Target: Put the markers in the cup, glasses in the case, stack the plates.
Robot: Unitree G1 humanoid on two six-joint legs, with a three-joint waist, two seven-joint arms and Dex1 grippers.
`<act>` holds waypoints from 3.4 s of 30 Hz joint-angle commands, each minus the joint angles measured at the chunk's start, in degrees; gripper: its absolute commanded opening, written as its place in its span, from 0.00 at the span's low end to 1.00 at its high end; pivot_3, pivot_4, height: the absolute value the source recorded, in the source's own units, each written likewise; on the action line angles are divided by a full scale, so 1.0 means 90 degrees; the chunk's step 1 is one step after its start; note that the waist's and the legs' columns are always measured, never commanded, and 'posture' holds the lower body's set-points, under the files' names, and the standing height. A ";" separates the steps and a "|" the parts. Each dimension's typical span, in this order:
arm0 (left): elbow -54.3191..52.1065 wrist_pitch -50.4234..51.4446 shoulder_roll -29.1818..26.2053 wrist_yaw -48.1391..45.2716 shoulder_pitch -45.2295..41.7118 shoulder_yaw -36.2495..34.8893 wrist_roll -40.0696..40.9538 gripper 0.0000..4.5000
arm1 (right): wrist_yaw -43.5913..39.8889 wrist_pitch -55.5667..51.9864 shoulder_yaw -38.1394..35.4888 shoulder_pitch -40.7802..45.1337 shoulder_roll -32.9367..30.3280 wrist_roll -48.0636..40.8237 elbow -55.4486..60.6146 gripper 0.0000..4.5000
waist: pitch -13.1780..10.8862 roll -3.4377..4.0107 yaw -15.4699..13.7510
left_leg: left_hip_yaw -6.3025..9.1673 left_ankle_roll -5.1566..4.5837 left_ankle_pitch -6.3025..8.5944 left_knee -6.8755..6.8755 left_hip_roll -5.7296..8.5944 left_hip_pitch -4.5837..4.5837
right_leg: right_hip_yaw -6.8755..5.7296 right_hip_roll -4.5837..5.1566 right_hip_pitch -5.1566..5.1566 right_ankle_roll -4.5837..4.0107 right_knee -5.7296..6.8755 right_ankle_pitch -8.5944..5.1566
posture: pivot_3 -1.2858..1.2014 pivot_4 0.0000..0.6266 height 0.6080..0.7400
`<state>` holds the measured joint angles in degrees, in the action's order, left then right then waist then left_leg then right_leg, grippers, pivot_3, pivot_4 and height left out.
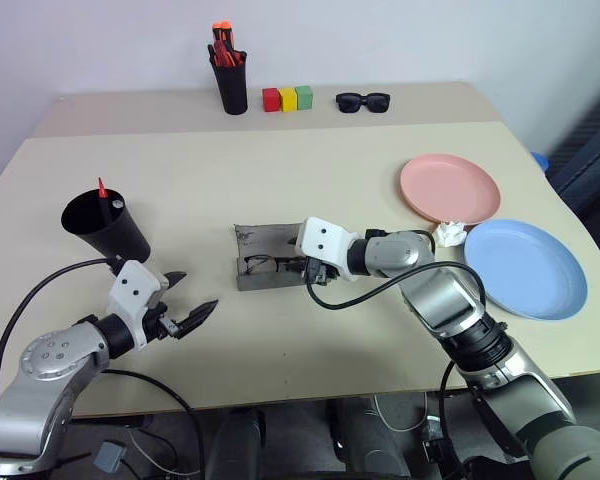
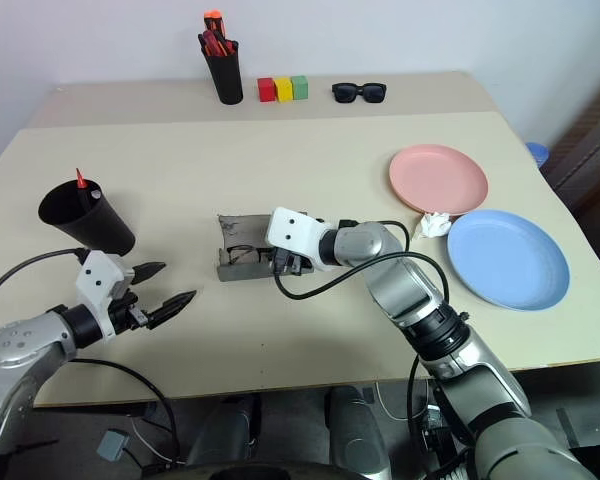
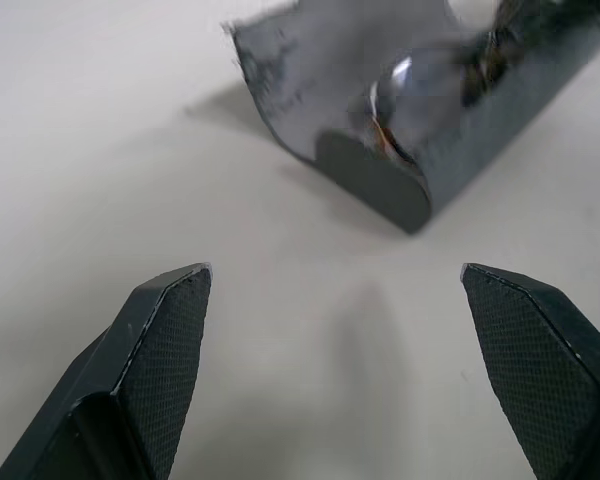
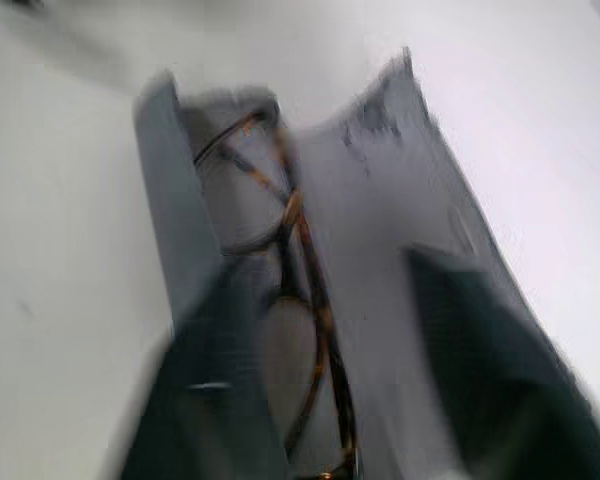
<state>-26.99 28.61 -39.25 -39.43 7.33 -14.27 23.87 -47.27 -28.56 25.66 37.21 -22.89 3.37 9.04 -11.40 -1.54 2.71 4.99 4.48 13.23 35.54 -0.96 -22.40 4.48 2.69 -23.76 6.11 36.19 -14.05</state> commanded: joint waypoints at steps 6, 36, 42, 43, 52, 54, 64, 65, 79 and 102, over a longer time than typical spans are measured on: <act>0.0272 0.0559 0.0246 0.0161 -0.1704 0.0415 0.0431 0.27 | -0.0198 0.0063 -0.0720 -0.0071 -0.0394 -0.0407 0.0823 0.77 | 0.0001 -0.0002 -0.0037 | 0.0004 0.0000 0.0000 0.0010 0.0003 -0.0005 | -0.0003 0.0002 0.0009 0.0007 -0.0008 0.0003 | 0.52 0.24 1.00; 0.3670 0.0421 0.0853 -0.2739 -0.5175 0.3037 -0.0949 0.18 | 0.0587 -0.0948 -0.3125 -0.2135 -0.1335 -0.2535 0.2340 0.77 | 0.0000 0.0004 -0.0024 | 0.0013 -0.0013 0.0007 0.0005 0.0004 -0.0002 | -0.0008 0.0000 0.0019 0.0049 -0.0006 0.0005 | 0.52 0.24 1.00; 0.2533 0.0795 0.0505 -0.2795 -0.4475 0.2858 -0.0649 0.18 | 0.0549 -0.0734 -0.2986 -0.2113 -0.1422 -0.2465 0.2011 0.77 | 0.0000 0.0004 -0.0027 | 0.0012 -0.0013 0.0007 0.0014 0.0005 -0.0002 | -0.0007 0.0001 0.0024 0.0038 -0.0008 -0.0001 | 0.52 0.24 1.00; 0.2352 0.0804 0.0384 -0.2826 -0.4337 0.2861 -0.0642 0.18 | 0.0540 -0.0687 -0.2955 -0.2121 -0.1440 -0.2440 0.1967 0.77 | 0.0000 0.0004 -0.0025 | 0.0012 -0.0013 0.0007 0.0014 0.0005 -0.0002 | -0.0007 0.0001 0.0024 0.0033 -0.0008 -0.0004 | 0.52 0.24 1.00; 0.1931 0.0175 -0.0169 -0.2754 -0.3571 0.2851 -0.0885 0.18 | 0.1031 -0.0529 -0.2884 -0.1536 -0.1617 -0.1708 0.0777 0.77 | -0.0001 0.0005 -0.0018 | 0.0004 -0.0013 0.0007 0.0015 0.0004 0.0000 | -0.0001 0.0002 0.0023 0.0025 -0.0009 -0.0008 | 0.52 0.24 1.00; 0.2100 -0.0030 0.0197 -0.2354 -0.3630 0.2453 -0.0682 0.18 | 0.1311 -0.0438 -0.2835 -0.1245 -0.1685 -0.1350 0.0170 0.77 | -0.0001 0.0005 -0.0021 | 0.0000 -0.0013 0.0007 0.0018 0.0004 0.0000 | 0.0002 0.0003 0.0023 0.0022 -0.0010 -0.0008 | 0.52 0.24 1.00; 0.1630 0.0061 0.1113 -0.0965 -0.3474 0.1274 -0.0078 0.18 | 0.2261 0.1019 -0.2023 0.0675 -0.1450 0.0295 -0.4370 0.77 | -0.0002 0.0006 0.0035 | -0.0004 -0.0015 0.0008 0.0014 0.0004 0.0000 | 0.0003 0.0003 0.0019 0.0048 -0.0007 0.0009 | 0.52 0.24 1.00; 0.1532 0.0118 0.1116 -0.0894 -0.3408 0.1247 -0.0032 0.18 | 0.2365 0.1213 -0.1988 0.0922 -0.1341 0.0389 -0.4893 0.77 | -0.0004 0.0008 0.0045 | -0.0003 -0.0015 0.0008 0.0012 0.0004 0.0001 | 0.0002 0.0001 0.0018 0.0049 -0.0006 0.0009 | 0.52 0.24 1.00; 0.1046 0.0340 0.1182 -0.0183 -0.3033 0.1121 0.0154 0.17 | 0.2035 0.2180 -0.2188 0.0843 -0.1694 0.0600 -0.4002 0.01 | -0.0010 0.0018 0.0120 | 0.0001 -0.0015 0.0008 0.0009 0.0005 -0.0003 | 0.0002 0.0002 0.0017 0.0052 -0.0007 0.0009 | 0.52 0.24 1.00; 0.1641 0.0046 0.1215 -0.0685 -0.3345 0.1524 0.0085 0.17 | 0.0889 -0.0120 -0.3944 -0.3323 -0.2758 -0.0507 0.1265 0.64 | -0.0007 0.0020 0.0040 | -0.0021 -0.0016 0.0009 0.0053 0.0002 0.0005 | 0.0013 0.0000 0.0036 0.0036 -0.0008 -0.0004 | 0.52 0.24 1.00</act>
<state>-9.77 30.26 -27.58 -45.42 -22.87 -0.27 24.40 -40.92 -32.16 -11.91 5.84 -48.20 -2.58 21.67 -11.46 -1.35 3.07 4.81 4.34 13.31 35.99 -0.94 -22.36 4.60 2.69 -23.44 6.42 36.12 -14.08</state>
